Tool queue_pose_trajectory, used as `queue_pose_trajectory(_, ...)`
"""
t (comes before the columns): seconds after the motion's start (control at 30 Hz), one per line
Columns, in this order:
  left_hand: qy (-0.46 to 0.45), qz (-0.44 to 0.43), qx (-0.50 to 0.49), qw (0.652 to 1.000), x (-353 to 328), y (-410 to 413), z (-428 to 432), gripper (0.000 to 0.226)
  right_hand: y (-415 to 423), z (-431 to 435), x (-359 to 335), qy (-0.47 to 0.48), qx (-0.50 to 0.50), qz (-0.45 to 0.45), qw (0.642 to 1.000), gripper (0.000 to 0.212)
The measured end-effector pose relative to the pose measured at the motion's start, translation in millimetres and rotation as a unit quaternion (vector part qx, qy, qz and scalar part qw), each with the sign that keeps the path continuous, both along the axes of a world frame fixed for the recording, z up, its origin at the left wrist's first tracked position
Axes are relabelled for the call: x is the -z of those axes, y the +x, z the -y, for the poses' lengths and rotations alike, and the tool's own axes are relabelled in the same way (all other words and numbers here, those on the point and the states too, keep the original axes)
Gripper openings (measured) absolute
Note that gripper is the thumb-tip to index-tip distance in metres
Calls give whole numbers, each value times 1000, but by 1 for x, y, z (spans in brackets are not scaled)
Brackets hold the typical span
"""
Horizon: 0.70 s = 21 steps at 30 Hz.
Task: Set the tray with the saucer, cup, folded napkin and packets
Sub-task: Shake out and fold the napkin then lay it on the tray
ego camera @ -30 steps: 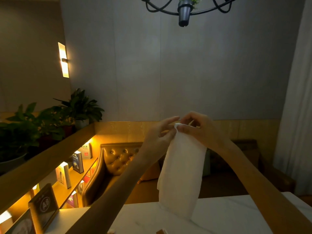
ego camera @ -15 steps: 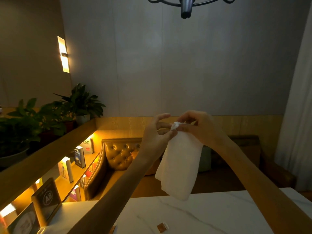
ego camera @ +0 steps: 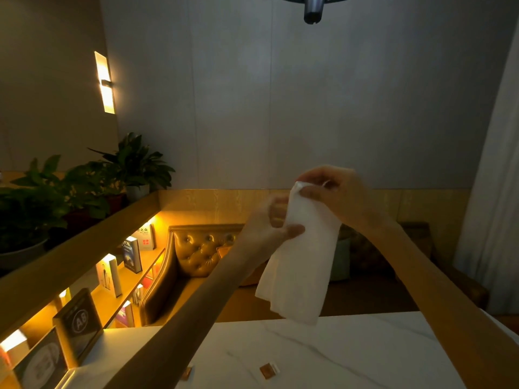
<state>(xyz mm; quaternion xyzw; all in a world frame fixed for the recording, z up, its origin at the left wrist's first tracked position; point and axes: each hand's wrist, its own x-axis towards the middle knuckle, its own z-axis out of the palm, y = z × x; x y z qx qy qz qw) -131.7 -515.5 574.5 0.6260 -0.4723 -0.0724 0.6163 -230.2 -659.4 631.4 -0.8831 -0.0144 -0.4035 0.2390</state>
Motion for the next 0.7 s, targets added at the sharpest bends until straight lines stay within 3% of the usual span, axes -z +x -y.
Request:
queue_pose_trajectory(0.13, 112, 20, 17, 993, 25, 5, -1, 31, -13, 12, -15, 16, 50, 82, 995, 16)
queue_pose_trajectory(0.47, 132, 58, -12, 990, 41, 4, 4, 29, -22, 30, -10, 31, 89, 92, 991, 16)
queue_pose_trajectory(0.7, 169, 72, -11, 983, 45, 4, 5, 40, -22, 32, -9, 12, 95, 105, 990, 18)
